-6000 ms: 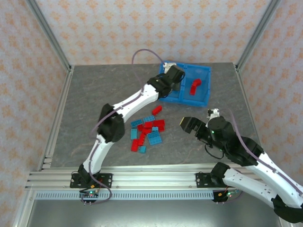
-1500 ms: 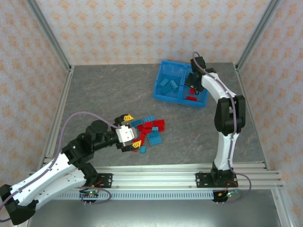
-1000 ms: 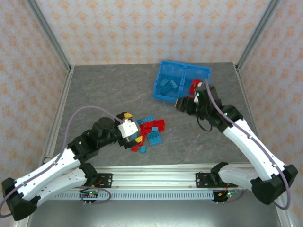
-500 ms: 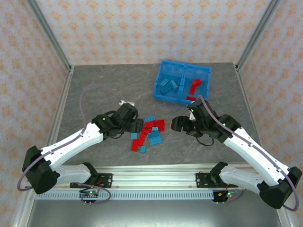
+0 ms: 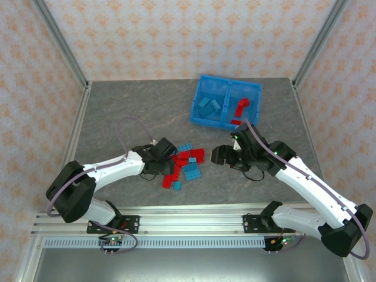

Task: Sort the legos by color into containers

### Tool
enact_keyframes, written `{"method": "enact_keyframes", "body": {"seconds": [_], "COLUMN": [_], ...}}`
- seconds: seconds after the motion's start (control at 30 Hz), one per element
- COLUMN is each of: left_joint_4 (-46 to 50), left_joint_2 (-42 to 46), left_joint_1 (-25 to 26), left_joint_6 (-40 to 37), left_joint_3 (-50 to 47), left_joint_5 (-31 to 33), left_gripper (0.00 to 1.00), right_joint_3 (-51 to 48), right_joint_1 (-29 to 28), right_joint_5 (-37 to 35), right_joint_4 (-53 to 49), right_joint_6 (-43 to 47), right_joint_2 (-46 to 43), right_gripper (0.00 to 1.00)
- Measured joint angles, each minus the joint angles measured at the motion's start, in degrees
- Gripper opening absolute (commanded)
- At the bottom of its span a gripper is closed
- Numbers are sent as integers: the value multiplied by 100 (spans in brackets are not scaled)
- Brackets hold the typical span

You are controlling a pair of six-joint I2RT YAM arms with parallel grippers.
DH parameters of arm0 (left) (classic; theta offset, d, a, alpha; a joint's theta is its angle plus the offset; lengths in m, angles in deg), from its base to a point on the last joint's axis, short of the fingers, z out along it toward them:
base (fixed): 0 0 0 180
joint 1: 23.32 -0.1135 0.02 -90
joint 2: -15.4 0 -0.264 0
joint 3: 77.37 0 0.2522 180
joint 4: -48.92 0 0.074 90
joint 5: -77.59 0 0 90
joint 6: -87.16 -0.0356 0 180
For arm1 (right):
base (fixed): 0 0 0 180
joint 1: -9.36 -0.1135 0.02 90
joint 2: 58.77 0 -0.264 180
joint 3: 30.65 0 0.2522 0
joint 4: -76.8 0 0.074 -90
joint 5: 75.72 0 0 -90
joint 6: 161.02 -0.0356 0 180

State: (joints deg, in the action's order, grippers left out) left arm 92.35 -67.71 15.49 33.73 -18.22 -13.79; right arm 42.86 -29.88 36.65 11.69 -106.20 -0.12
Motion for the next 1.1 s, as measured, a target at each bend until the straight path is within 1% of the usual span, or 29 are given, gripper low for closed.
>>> {"method": "enact_keyframes", "body": {"seconds": [0.2,0.27,0.33,0.4,0.47,0.57,0.67,0.77,0.87,0.93,1.03,1.1], "left_joint_4": [-461,-640,-787,-898,-981,-1027,-964,-535,-37,129,146,76], "left_joint_2": [-337,-413,-492,-562,-640,-684,-649,-420,31,197,4,-431], "left_joint_1": [-57,-68,-68,-70,-72,-72,-72,-70,-68,-66,-68,-68], "left_joint_6": [-22,-39,-46,-33,-42,-57,-122,-184,-267,-372,-625,-846], "left_joint_3": [-7,-7,-7,-7,-7,20,39,166,686,1325,2505,3373], "left_joint_5": [-120,-162,-184,-203,-225,-212,-203,-138,-52,46,216,361], "left_gripper": [65,63,56,45,40,27,23,23,22,22,21,20], "right_joint_3": [0,0,-2,-11,-17,-17,-17,-17,7,63,205,280], "right_joint_1": [0,0,-9,-55,-118,-151,-151,-151,-151,-151,-151,-151], "right_joint_5": [2,39,166,278,339,356,361,380,339,184,-201,-468], "right_joint_4": [-35,-31,-15,28,68,116,127,146,162,162,162,160], "right_joint_6": [-22,-20,-17,-20,-20,-20,-22,-22,-20,-17,-17,-17], "right_joint_2": [-11,-15,-15,-15,-15,-15,-15,-15,-15,-15,-33,-98], "right_gripper": [75,75,75,75,75,75,75,75,75,76,76,76]}}
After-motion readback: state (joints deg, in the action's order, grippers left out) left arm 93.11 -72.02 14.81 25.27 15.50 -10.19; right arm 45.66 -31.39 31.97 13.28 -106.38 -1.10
